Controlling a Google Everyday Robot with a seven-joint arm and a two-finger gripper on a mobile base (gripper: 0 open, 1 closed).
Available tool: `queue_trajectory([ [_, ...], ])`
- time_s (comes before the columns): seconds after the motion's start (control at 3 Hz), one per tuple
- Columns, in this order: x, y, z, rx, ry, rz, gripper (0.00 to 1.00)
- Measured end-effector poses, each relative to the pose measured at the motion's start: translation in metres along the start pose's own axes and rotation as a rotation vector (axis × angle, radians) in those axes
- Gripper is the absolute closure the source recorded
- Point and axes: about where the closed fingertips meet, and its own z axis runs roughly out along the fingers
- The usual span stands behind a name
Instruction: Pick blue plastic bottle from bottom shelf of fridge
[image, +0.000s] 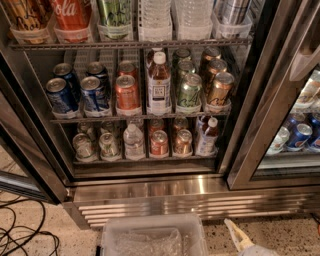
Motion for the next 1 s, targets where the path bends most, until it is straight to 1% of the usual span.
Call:
queue_trajectory([
  [0.33,-0.0024,-0.0126,0.0040,0.080,-0.033,-0.025,0.00],
  [0.67,-0.0027,-0.0125,0.0033,0.082,-0.028,-0.031,0.00],
  [1.0,-0.0044,-0.0174,0.0091,0.143,-0.090,-0.009,0.00],
])
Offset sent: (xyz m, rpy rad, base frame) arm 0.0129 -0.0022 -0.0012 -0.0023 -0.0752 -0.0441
